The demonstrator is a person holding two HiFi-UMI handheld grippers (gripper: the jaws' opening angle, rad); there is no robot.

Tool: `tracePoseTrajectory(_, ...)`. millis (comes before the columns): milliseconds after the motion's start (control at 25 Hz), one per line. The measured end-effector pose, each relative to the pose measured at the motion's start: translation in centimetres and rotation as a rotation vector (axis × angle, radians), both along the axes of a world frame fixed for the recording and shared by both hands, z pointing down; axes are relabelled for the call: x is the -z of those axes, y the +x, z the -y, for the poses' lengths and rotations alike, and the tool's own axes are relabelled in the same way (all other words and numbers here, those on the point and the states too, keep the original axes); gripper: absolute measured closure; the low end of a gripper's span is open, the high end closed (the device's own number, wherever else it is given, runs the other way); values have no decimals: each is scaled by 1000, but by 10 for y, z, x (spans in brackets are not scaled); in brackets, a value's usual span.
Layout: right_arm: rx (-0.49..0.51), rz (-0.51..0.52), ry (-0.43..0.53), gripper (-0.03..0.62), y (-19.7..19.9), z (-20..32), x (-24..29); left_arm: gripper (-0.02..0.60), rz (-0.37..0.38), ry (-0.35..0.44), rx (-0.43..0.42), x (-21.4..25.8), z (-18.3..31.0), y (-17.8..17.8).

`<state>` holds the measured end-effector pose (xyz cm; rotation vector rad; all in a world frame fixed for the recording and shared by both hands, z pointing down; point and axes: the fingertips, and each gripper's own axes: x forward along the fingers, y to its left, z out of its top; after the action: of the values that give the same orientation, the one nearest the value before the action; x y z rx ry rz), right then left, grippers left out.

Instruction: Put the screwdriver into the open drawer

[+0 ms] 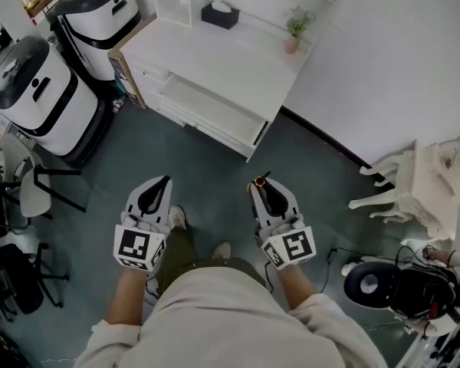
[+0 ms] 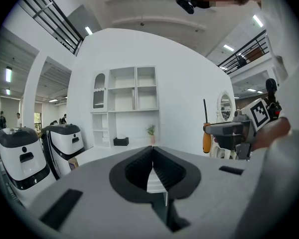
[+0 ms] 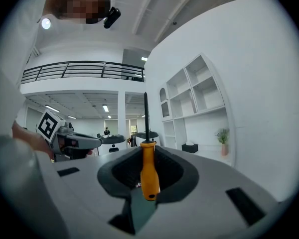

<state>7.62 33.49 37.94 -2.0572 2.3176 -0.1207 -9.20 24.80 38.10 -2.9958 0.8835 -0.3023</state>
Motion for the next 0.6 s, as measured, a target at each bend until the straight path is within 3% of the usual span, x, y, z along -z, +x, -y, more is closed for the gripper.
tracePoseTrajectory(240, -4, -12, -4, 517, -1, 31, 0, 577, -19, 1, 8, -2, 36, -2)
tracePoseTrajectory(600, -47, -28, -16, 517, 13, 102, 6, 577, -46, -3, -50, 3, 122, 24)
